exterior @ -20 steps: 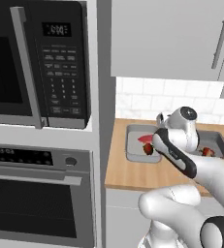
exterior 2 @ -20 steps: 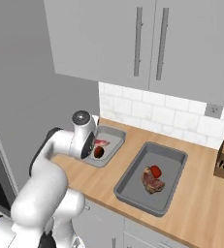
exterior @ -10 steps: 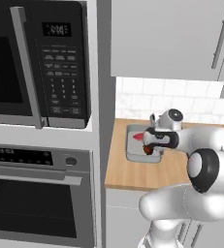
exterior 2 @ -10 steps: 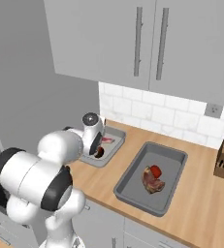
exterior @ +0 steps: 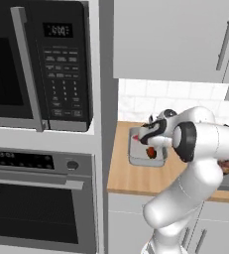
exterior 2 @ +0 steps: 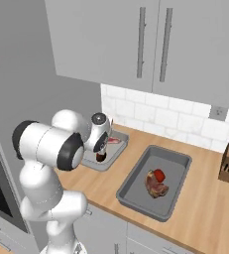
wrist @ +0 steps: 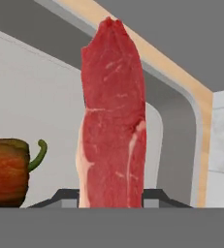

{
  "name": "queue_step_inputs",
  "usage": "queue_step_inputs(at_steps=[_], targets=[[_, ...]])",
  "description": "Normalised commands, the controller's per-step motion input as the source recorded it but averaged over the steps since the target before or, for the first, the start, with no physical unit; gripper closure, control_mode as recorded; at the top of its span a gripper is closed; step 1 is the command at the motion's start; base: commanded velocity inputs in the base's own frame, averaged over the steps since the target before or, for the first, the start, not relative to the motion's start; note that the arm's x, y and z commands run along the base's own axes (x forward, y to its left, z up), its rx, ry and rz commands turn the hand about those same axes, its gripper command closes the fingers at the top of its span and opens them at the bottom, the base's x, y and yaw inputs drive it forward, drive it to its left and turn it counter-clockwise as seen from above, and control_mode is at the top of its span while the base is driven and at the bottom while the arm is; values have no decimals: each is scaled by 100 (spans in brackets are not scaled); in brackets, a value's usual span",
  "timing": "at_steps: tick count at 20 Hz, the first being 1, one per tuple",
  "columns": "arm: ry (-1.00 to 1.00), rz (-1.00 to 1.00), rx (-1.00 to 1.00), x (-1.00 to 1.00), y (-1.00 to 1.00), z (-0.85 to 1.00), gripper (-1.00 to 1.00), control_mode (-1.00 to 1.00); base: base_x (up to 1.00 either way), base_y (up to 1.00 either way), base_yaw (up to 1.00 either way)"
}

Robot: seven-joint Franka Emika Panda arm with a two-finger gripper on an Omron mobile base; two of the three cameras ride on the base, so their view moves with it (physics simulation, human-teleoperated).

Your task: Place one bell pepper and one steak in each tupperware on the nearby counter, to pack two identical lunches.

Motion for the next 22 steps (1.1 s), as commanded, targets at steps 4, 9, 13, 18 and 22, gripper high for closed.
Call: queue_step_inputs(at_steps=[4,9,13,18,22], targets=[[4,0,0,40,-25,-13,100,-100,0,0,0],[0,8,0,26,-9,-13,100,-100,0,0,0],[0,19,-2,6,0,-18,100,-100,0,0,0],[-1,23,-8,-3,-1,-10,100,-100,0,0,0],[0,30,-9,1,0,0,100,-100,0,0,0]])
